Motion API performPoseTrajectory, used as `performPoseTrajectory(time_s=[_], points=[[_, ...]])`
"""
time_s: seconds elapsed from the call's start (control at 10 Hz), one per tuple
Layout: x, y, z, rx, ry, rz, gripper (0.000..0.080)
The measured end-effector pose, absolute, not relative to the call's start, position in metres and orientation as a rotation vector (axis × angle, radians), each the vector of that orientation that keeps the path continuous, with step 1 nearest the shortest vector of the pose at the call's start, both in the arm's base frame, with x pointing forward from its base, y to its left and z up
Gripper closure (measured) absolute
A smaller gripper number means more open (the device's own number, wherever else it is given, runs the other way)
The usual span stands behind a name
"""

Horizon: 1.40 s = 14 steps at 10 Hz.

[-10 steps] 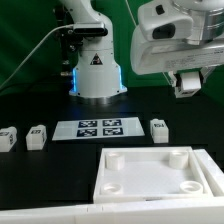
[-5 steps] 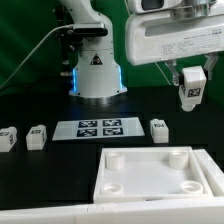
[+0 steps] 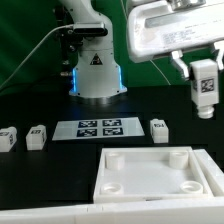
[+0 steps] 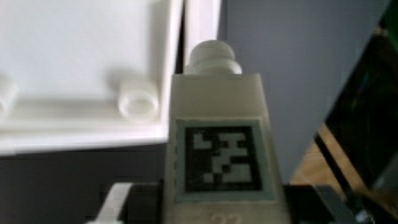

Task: Assemble one leg

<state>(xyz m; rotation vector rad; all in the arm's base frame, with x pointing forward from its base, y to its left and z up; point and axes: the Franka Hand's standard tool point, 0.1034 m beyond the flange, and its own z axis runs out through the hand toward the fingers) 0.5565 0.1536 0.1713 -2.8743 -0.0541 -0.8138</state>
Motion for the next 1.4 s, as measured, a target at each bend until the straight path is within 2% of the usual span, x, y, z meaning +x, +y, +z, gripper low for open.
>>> performPoseTrajectory(time_s=[0.2, 0.5, 0.7, 1.0, 1.4], points=[[0.560, 0.176, 0.170, -2.869, -0.109, -0.831, 0.0506], [0.560, 0.173, 0.168, -2.877, -0.124, -0.831, 0.0506], [0.576, 0.156, 0.155, -2.909, -0.245, -0.867, 0.0506], [0.611, 0.151, 0.154, -2.920, -0.305, -0.885, 0.0506], [0.621, 0.127, 0.130, -2.968, -0.278, -0.789, 0.0506]])
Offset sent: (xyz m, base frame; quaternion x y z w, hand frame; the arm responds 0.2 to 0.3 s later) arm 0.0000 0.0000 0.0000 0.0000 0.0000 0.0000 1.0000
